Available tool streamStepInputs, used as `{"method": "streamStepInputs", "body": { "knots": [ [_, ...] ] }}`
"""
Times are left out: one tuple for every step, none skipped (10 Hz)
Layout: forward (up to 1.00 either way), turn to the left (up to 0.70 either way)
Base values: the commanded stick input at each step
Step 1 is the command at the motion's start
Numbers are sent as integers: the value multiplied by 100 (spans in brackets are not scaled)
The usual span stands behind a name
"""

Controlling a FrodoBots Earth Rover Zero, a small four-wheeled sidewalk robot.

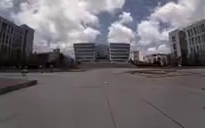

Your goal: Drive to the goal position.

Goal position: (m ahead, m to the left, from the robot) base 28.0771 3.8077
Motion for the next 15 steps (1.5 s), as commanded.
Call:
{"method": "streamStepInputs", "body": {
  "knots": [
    [70, 0],
    [70, 0],
    [70, 0],
    [70, 0],
    [70, 22],
    [70, 35],
    [70, 27],
    [70, 0],
    [70, 0],
    [70, 0],
    [70, 0],
    [70, 0],
    [70, 0],
    [70, 0],
    [70, 0]
  ]
}}
